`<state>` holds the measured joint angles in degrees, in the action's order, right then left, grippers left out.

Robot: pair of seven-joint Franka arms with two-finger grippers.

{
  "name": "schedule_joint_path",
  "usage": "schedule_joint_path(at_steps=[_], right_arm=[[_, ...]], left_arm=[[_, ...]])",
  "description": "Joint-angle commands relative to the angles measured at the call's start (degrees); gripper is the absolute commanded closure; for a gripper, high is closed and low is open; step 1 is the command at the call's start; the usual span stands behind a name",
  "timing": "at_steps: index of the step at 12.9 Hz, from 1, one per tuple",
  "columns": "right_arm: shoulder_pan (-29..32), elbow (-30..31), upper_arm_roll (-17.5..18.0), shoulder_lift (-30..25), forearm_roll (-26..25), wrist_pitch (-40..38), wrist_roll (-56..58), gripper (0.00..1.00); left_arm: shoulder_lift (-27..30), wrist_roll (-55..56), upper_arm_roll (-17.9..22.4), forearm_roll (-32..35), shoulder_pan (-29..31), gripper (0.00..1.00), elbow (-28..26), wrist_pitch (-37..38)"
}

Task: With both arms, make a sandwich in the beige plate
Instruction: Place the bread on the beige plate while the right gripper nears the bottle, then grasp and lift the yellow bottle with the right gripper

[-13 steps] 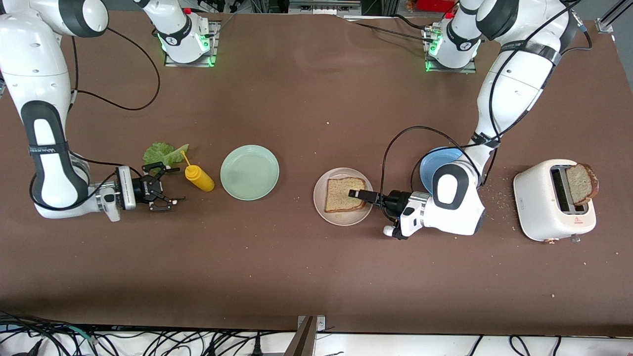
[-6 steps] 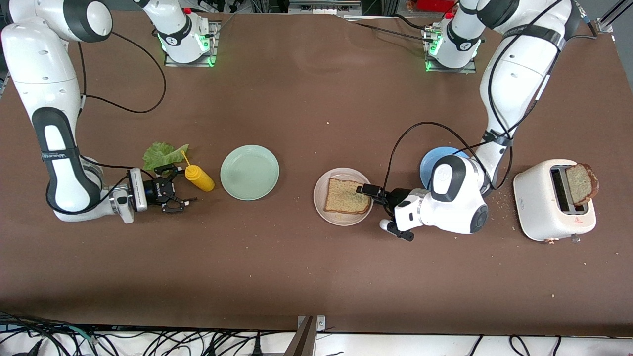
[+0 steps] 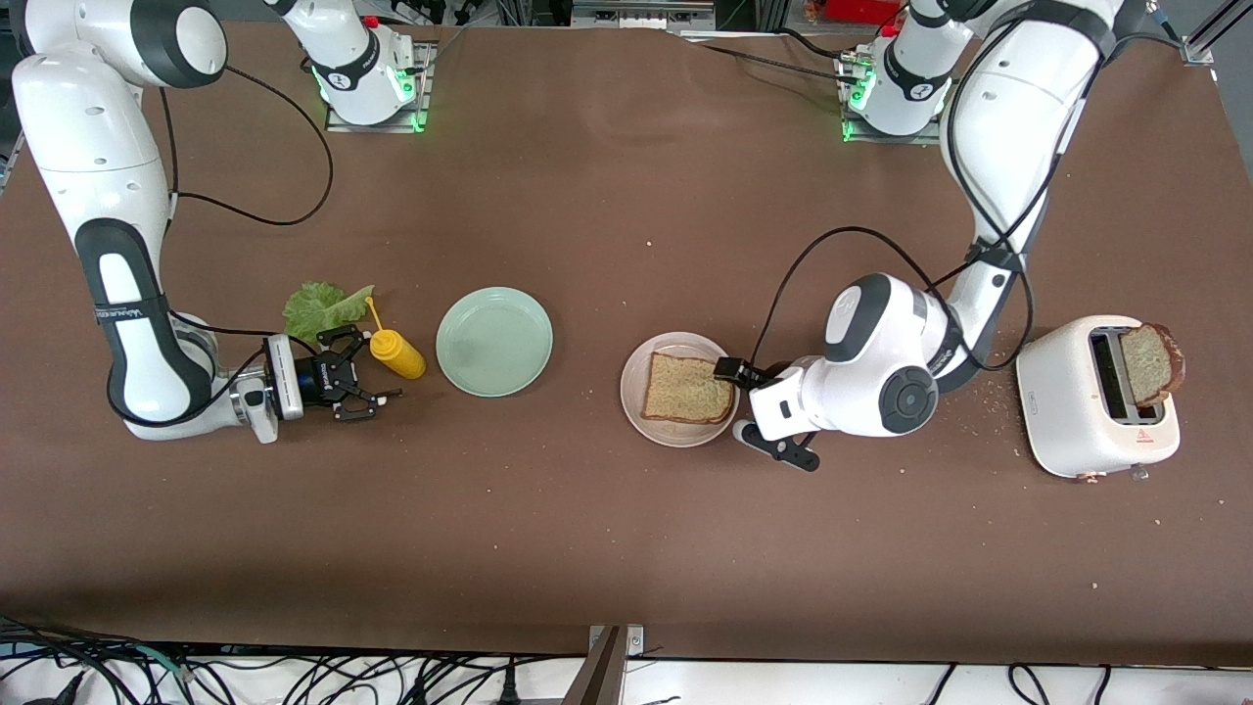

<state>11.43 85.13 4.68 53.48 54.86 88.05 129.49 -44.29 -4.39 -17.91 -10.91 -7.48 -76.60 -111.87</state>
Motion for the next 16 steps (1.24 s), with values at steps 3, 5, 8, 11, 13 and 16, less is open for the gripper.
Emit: schedule_joint_path(at_steps=[3, 5, 8, 11, 13, 16], right_arm=[[-0.4, -1.7, 0.1, 1.2, 0.1, -1.6, -6.3, 0.60], [-0.4, -1.8, 0.0, 0.9, -1.4, -1.7, -8.5, 0.76], [-0.4, -3.6, 0.0, 0.5, -2.1, -1.9, -11.8, 1.00], [-0.9, -6.7, 0.3, -1.8, -6.1, -3.4, -26.5, 1.00], [-2.0, -12.2, 0.4, -2.1, -9.2, -7.0, -37.8, 1.00], [-6.1, -20.9, 0.4, -2.1, -14.5, -9.3, -50.6, 1.00]], left_arm=[[11.3, 4.6, 2.6, 10.1, 1.0, 0.00, -1.3, 9.3], [16.6, 6.2, 3.5, 11.6, 2.2, 0.00, -1.1, 13.2], [24.5, 7.6, 5.4, 16.2, 2.3, 0.00, -0.9, 16.1], [26.9, 7.4, 5.0, 15.6, 5.7, 0.00, -0.7, 16.9], [27.8, 6.9, 5.9, 15.9, 5.7, 0.00, 1.3, 21.0], [31.9, 6.8, 5.9, 15.1, 8.4, 0.00, -2.1, 21.3]])
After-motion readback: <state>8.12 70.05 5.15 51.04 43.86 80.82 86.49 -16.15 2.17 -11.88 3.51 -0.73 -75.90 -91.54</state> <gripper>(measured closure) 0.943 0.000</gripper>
